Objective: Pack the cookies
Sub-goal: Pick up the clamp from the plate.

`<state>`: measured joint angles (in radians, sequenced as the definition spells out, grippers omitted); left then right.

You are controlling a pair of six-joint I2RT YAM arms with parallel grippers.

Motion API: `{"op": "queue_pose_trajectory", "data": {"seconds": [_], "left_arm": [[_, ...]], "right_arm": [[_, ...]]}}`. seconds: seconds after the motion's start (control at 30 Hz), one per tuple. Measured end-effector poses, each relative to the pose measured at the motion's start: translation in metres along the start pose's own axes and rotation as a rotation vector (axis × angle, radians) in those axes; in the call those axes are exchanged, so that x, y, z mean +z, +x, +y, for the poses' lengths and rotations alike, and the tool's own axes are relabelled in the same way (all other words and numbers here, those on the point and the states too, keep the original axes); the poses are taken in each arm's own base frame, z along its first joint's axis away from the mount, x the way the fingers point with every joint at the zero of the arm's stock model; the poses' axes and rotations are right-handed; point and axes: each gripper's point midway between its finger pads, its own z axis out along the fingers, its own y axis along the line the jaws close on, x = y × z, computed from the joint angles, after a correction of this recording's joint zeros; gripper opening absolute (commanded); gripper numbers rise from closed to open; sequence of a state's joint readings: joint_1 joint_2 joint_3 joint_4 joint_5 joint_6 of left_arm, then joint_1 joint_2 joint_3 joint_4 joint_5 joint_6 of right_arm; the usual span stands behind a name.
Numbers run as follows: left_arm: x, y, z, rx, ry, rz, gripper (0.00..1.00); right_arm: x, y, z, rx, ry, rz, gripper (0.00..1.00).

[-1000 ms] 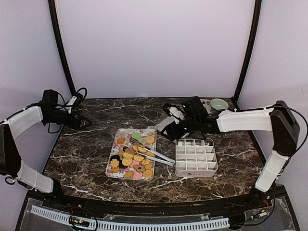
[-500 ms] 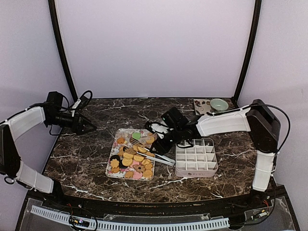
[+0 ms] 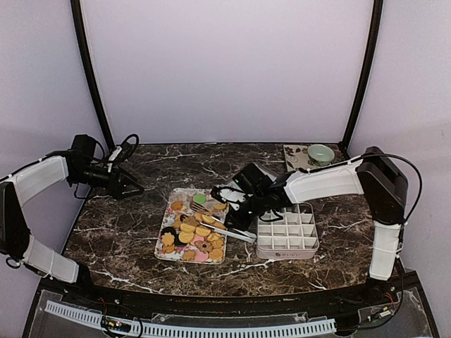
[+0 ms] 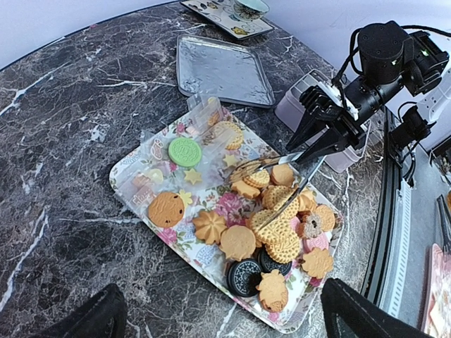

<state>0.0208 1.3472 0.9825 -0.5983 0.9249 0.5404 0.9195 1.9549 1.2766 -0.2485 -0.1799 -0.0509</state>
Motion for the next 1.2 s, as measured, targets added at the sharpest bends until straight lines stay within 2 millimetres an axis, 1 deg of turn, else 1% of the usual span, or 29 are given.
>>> {"op": "queue_pose_trajectory", "data": {"seconds": [0.1,0.17,0.3,0.43,0.53,0.67,0.77,0.9,1.0,1.1,1.2], "left_arm": [[0.002,0.000,-0.003,0.002,0.010,0.004,0.99],[0.003,0.000,-0.005,0.007,0.017,0.006,0.99],[0.005,-0.006,-0.010,0.025,0.032,0.002,0.98],[0.009,-0.010,-0.020,0.052,0.062,0.007,0.97],[0.015,-0.011,-0.033,0.086,0.100,0.028,0.96],[0.024,-0.011,-0.053,0.156,0.157,0.063,0.94],[0.031,-0.010,-0.070,0.230,0.194,0.098,0.92],[0.045,-0.003,-0.089,0.327,0.230,0.160,0.86],[0.056,0.003,-0.095,0.376,0.246,0.213,0.79],[0.065,0.008,-0.097,0.423,0.250,0.259,0.68],[0.069,0.014,-0.098,0.462,0.239,0.298,0.50]], "right_arm": [[0.002,0.008,0.004,-0.012,0.011,0.025,0.18],[0.004,0.012,0.006,-0.021,0.016,0.039,0.12],[0.003,0.017,0.004,-0.037,0.042,0.059,0.01],[-0.001,0.019,0.000,-0.044,0.069,0.075,0.00],[-0.008,0.010,-0.001,-0.062,0.083,0.075,0.00],[-0.020,-0.013,0.000,-0.095,0.096,0.046,0.00],[-0.030,-0.030,0.006,-0.123,0.102,0.022,0.00],[-0.039,-0.046,0.018,-0.158,0.098,0.001,0.00],[-0.043,-0.052,0.028,-0.183,0.094,-0.001,0.00],[-0.048,-0.058,0.038,-0.206,0.085,0.000,0.00],[-0.052,-0.065,0.044,-0.217,0.080,-0.009,0.00]]}}
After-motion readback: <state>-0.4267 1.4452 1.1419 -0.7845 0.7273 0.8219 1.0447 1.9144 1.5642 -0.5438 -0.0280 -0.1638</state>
